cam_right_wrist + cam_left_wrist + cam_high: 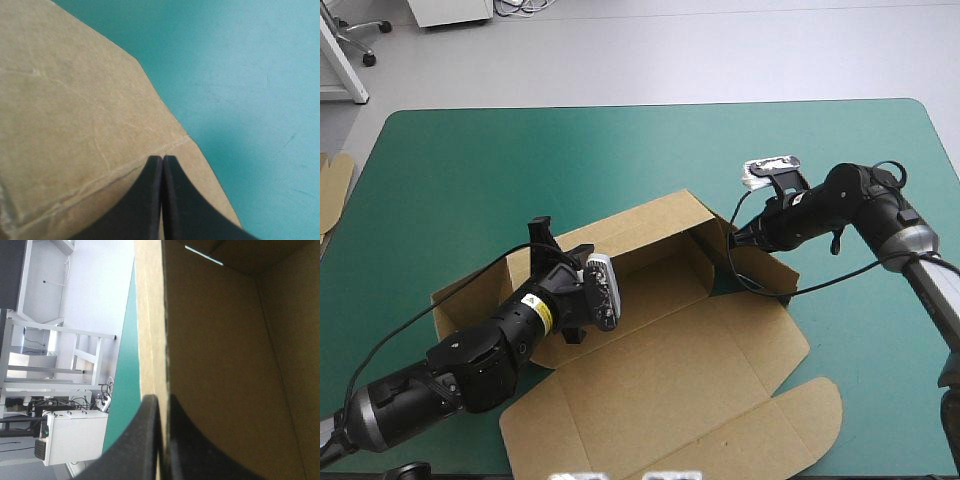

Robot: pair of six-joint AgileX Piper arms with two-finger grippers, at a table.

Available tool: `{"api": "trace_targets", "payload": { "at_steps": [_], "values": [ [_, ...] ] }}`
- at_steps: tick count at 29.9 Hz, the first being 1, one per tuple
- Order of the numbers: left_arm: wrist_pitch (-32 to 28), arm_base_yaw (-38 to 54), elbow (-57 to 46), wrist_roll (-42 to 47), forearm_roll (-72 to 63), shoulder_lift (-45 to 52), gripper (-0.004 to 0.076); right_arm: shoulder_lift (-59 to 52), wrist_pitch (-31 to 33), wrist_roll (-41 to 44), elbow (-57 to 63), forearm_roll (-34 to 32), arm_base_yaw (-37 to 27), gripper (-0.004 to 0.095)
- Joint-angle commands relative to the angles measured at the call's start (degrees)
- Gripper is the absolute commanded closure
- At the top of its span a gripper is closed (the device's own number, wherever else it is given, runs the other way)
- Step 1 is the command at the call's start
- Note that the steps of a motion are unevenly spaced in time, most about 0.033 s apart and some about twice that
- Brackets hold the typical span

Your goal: Fold the box

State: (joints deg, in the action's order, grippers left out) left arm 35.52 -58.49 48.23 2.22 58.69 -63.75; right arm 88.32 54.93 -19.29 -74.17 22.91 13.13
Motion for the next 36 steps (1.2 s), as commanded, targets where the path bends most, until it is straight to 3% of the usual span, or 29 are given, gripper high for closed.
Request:
{"api": "trace_targets", "payload": {
  "at_steps": [1,8,23,36],
  "values": [
    [0.32,-0.19,0.92,0.89,-0.57,0.66,0.0738,-2.63,-0.85,-0.86,-1.50,1.36,-0.15,0.0923],
    [0.18,0.68,1.05,9.49,6.96,0.66,0.0738,-2.63,-0.69,-0.35,-2.78,0.44,-0.15,0.0922],
    [0.16,1.00,1.55,9.59,8.18,0.66,0.0738,-2.51,-4.11,2.05,-2.78,-5.62,-0.15,0.0922],
    [2.37,1.00,1.55,9.59,11.38,0.66,0.0738,-2.51,-2.25,3.83,-6.20,-7.62,-0.15,0.0922]
  ]
}}
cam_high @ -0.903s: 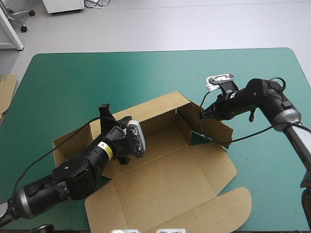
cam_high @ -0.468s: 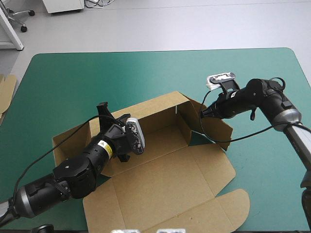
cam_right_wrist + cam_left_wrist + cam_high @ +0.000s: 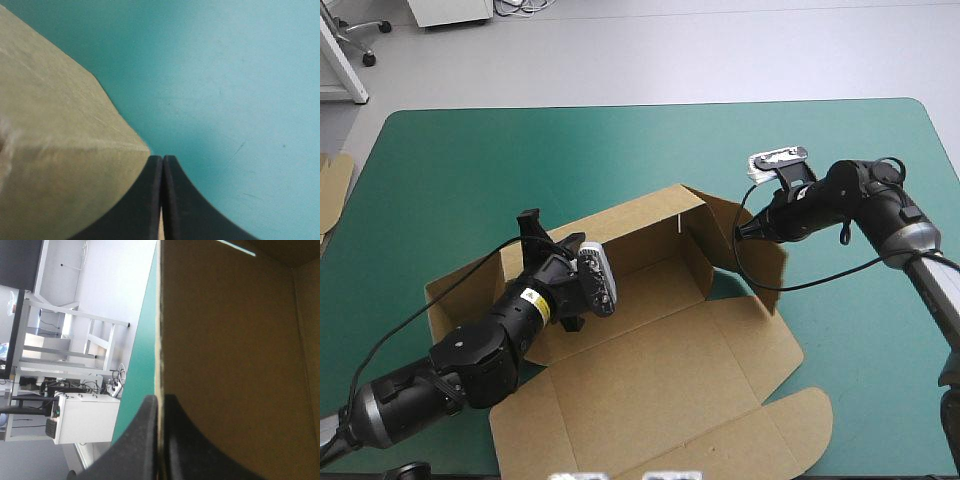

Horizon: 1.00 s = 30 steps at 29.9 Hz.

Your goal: Fold the box

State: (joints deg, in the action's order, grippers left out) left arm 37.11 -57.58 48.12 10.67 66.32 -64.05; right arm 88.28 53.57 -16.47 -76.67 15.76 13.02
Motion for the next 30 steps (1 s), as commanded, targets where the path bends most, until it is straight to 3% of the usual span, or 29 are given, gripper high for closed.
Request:
{"api": "trace_targets", "payload": {
  "at_steps": [1,14,24,30],
  "values": [
    [0.78,0.09,1.66,1.14,3.80,0.97,0.0738,-2.48,0.26,1.13,-4.89,-0.62,-0.04,0.0922],
    [-0.19,0.09,1.66,1.14,0.15,0.97,0.0738,-2.48,2.88,-1.20,-4.53,4.03,-0.04,0.0922],
    [-1.78,0.09,1.66,0.41,-3.26,0.97,0.0738,-2.85,-8.06,-10.66,1.98,12.96,-0.04,0.0922],
    [-1.78,0.09,1.66,0.28,-3.47,0.97,0.0738,-2.21,-5.95,-11.35,2.08,14.08,-0.04,0.0927]
  ]
}}
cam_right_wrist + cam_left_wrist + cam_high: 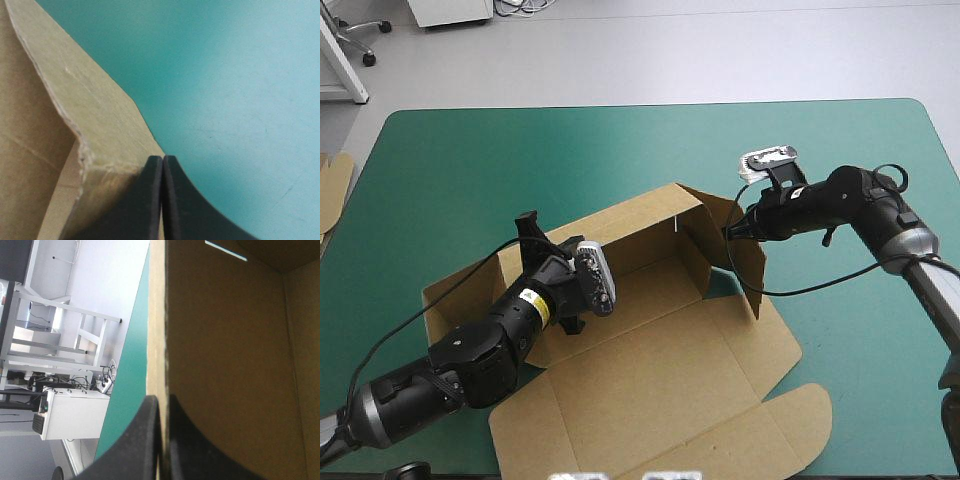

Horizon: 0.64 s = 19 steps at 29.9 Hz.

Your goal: Fold the box

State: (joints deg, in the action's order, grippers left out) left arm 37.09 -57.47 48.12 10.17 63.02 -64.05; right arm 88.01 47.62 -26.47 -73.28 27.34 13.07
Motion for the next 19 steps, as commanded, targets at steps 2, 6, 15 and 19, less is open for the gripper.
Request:
{"api": "trace_targets", "payload": {
  "at_steps": [2,6,15,19],
  "values": [
    [-1.77,-0.02,1.66,0.78,-0.37,0.97,0.0738,-1.94,-0.90,-4.41,-1.31,4.80,-0.09,0.0926],
    [-1.50,-0.02,1.66,0.78,-0.74,0.97,0.0738,-2.25,-4.87,-9.05,-1.44,8.70,-0.09,0.0927],
    [-1.61,-0.02,1.66,0.78,-0.86,0.97,0.0738,-1.15,0.01,-10.95,-1.34,10.32,-0.09,0.0926],
    [-1.73,-0.02,1.66,0.78,-0.86,0.97,0.0738,-1.64,1.54,-11.06,-1.34,11.02,-0.09,0.0926]
  ]
}}
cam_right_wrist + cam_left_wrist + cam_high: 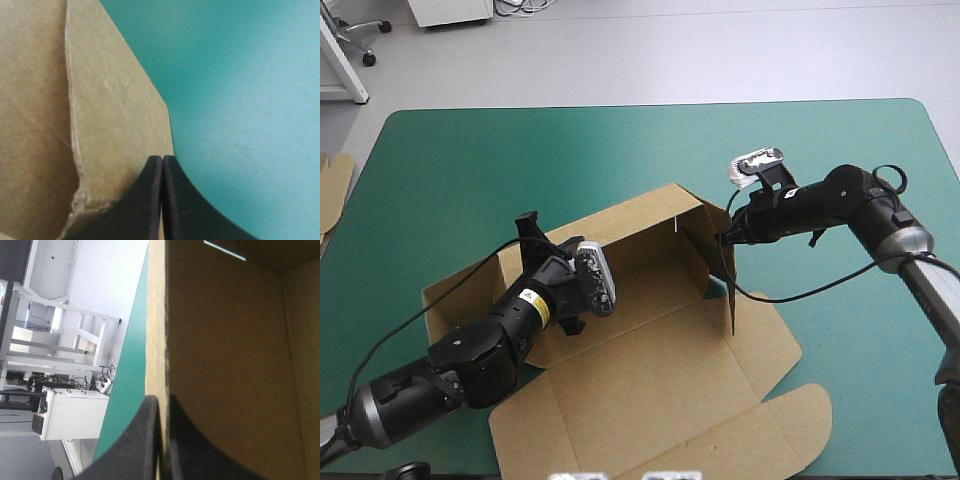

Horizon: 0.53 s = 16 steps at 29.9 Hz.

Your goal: Fold the box

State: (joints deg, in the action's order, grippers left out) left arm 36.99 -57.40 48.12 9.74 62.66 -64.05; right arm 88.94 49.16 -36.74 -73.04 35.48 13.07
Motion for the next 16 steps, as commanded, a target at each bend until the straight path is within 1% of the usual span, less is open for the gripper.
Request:
{"api": "trace_targets", "payload": {
  "at_steps": [1,4,9,13,16],
  "values": [
    [-1.63,-0.09,1.66,1.21,-0.50,0.97,0.0738,-2.97,0.12,-1.83,-1.57,3.87,-0.09,0.0926],
    [-1.63,-0.09,1.66,1.21,-0.66,0.97,0.0738,-4.95,-0.41,-5.77,-0.20,7.52,-0.09,0.0926],
    [-1.70,-0.09,1.66,1.21,-0.66,0.97,0.0738,-7.88,-5.92,-11.89,5.71,10.81,-0.09,0.0926],
    [-1.55,-0.09,1.66,0.95,-1.14,0.84,0.0738,-7.90,-6.63,-18.85,9.89,16.87,-0.09,0.0926],
    [-0.15,-0.09,1.18,-1.81,-1.47,0.32,0.0738,-7.90,-7.88,-19.97,10.99,17.68,-0.09,0.0926]
  ]
}}
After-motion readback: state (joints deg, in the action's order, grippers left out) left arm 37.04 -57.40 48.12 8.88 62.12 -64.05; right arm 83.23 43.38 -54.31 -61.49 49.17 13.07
